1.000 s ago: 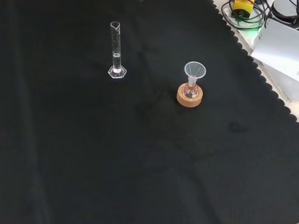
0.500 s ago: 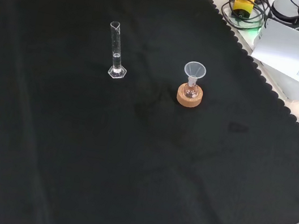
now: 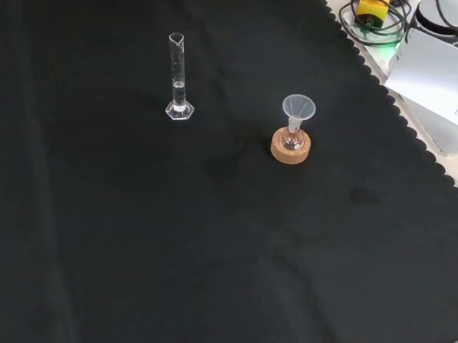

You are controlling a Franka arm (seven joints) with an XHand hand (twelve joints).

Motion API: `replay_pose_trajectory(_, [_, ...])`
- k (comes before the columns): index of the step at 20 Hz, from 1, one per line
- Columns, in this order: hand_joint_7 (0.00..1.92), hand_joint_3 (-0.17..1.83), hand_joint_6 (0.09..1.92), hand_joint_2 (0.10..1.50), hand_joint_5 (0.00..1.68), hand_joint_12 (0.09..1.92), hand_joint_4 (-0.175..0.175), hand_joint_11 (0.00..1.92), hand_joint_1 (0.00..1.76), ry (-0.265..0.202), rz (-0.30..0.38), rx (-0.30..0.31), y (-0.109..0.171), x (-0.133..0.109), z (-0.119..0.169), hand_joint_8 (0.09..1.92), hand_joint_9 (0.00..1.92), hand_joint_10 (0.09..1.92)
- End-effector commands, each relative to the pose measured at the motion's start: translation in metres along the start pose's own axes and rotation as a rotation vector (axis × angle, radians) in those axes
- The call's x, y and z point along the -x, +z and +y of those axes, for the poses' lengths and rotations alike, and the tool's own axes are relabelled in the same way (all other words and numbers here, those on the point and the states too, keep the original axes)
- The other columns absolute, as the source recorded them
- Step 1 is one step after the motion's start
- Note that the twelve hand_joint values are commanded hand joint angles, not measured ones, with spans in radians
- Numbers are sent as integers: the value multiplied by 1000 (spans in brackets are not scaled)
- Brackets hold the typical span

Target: Pick up the graduated cylinder.

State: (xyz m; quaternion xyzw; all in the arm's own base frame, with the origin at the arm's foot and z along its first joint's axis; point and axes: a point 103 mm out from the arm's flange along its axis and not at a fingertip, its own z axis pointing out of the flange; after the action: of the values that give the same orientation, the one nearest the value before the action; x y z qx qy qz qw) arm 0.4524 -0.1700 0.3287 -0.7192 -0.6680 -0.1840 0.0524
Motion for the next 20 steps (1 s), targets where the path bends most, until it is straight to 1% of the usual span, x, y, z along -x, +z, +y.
replay_pose_trajectory(1, [289,238,87,930,270,1405,-46,167,587,-50,221,-250,184,4,-16,700,438,680])
replay_pose_trajectory(5, [275,241,87,915,275,1403,-44,171,617,-61,235,-267,192,6,-18,693,438,675])
replay_pose_trajectory(8, [261,243,87,899,283,1401,-41,172,656,-66,272,-268,197,7,-18,686,425,667])
replay_pose_trajectory(13, [251,291,87,852,285,1392,-42,180,728,-90,325,-250,207,6,-20,685,463,651])
replay_pose_trajectory(16, [244,370,87,804,278,1391,-41,184,775,-94,382,-230,214,6,-20,685,458,646])
replay_pose_trajectory(20, [238,456,87,748,277,1391,-40,181,833,-103,442,-203,224,6,-19,684,441,647])
